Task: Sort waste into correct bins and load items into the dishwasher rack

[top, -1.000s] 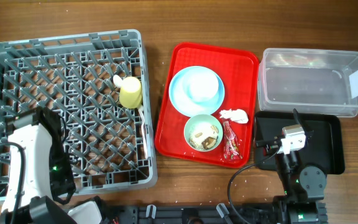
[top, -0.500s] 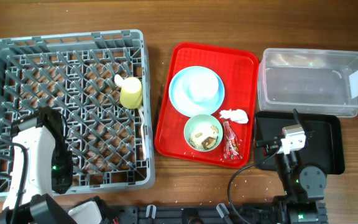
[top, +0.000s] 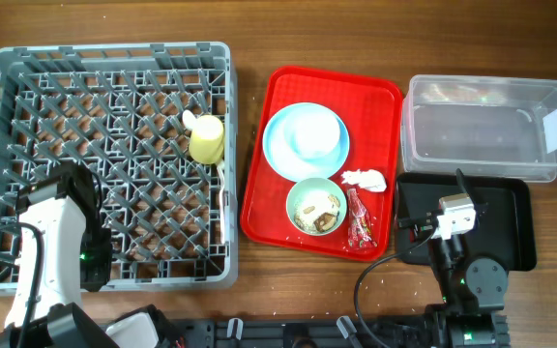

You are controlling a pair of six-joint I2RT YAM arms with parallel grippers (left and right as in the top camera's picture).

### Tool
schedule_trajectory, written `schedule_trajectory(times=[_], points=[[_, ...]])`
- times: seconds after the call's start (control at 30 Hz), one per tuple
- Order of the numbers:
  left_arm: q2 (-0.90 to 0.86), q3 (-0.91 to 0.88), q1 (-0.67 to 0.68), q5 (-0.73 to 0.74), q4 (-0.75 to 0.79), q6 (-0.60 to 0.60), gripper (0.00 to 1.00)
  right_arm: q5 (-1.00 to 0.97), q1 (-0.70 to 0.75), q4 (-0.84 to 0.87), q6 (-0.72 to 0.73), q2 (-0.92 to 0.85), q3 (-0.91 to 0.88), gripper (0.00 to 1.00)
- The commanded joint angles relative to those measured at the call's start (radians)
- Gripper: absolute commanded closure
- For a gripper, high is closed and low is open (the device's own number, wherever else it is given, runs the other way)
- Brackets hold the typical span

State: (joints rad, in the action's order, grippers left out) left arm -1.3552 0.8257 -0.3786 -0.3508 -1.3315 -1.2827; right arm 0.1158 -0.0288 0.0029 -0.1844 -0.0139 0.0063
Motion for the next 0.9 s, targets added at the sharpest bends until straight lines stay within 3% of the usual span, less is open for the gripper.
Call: schedule_trajectory(times=[0.0, 0.37, 0.63, 0.87], points=[[-0.006, 0.005, 0.01, 0.125, 0.087, -0.008, 0.78, 0.005, 0.004, 0.004, 0.0, 0.005, -0.001, 0.0], [-0.006, 0.008, 0.01, 0.138, 0.164, -0.004, 0.79, 0.005, 0.004, 0.004, 0.0, 0.005, -0.001, 0.0], [-0.006, 0.09, 0.01, 0.148, 0.108, -0.004, 0.79, 0.005, 0.004, 0.004, 0.0, 0.005, -0.001, 0.0], [-0.005, 0.106, 0.01, 0.117, 0.054, -0.004, 0.64, 0.005, 0.004, 0.004, 0.0, 0.005, -0.001, 0.0]])
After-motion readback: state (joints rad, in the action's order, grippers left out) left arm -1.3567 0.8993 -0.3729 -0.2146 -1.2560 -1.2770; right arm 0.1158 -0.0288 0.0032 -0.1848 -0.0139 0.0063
